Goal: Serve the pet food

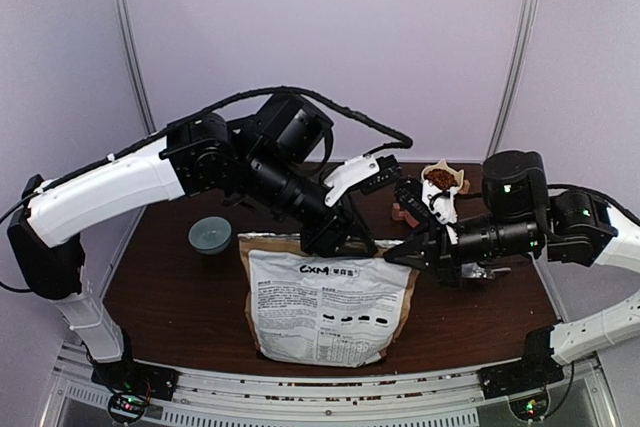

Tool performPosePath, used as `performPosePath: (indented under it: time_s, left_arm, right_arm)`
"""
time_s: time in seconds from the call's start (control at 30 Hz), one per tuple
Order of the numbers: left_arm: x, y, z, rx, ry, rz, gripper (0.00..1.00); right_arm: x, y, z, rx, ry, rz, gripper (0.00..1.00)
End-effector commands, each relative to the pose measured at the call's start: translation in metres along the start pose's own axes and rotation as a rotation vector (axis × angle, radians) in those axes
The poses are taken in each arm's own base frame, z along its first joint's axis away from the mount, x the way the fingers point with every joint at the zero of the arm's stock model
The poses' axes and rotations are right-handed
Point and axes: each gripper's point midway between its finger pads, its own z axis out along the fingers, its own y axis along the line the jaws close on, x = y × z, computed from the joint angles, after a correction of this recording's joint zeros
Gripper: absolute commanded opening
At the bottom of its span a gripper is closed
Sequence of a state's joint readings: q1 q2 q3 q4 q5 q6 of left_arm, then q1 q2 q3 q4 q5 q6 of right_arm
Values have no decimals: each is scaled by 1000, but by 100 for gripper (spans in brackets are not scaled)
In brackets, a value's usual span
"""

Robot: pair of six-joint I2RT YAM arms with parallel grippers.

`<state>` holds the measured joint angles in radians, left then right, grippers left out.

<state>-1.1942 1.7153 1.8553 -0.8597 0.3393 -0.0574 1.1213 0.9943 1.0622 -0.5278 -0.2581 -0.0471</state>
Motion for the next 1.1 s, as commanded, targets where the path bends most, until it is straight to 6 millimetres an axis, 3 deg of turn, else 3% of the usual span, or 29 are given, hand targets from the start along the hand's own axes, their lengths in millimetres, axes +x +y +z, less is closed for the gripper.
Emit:
performPosePath:
  time_s: [0.0, 0.17, 0.3, 0.5, 0.57, 0.6, 0.63, 0.73, 0.9, 1.0, 1.03, 1.07]
  left_arm:
    - [-15, -13, 11, 53, -46, 31, 33]
    - [-14, -13, 17, 54, -47, 27, 25]
    - [-12, -14, 19, 59, -45, 23, 0]
    - [8, 1, 6, -53, 24, 49, 0]
    - [20, 8, 1, -102, 70, 58, 13]
    - [26, 10, -2, -116, 91, 63, 14]
    - [31, 12, -5, -131, 109, 65, 14]
    - [38, 16, -13, -162, 125, 73, 0]
    - [37, 21, -24, -198, 117, 84, 0]
    - [38, 29, -29, -239, 120, 84, 16]
    - [38, 29, -31, -241, 116, 86, 16]
    - [38, 30, -32, -243, 116, 87, 4]
  right_arm:
    - [-20, -9, -13, 58, -102, 22, 0]
    - [-20, -8, -14, 57, -107, 25, 0]
    - [-19, -9, -16, 62, -114, 29, 0]
    - [-15, -13, -22, 93, -109, 29, 0]
    - [-14, -15, -25, 104, -107, 27, 0]
    - [-14, -15, -26, 106, -107, 26, 0]
    - [-13, -16, -26, 109, -104, 25, 0]
    - [-12, -16, -28, 112, -104, 26, 0]
    - [-12, -16, -28, 114, -104, 29, 0]
    - [-12, -16, -29, 116, -102, 32, 0]
    - [-12, -16, -29, 116, -101, 32, 0]
    - [-11, -17, -30, 117, -100, 33, 0]
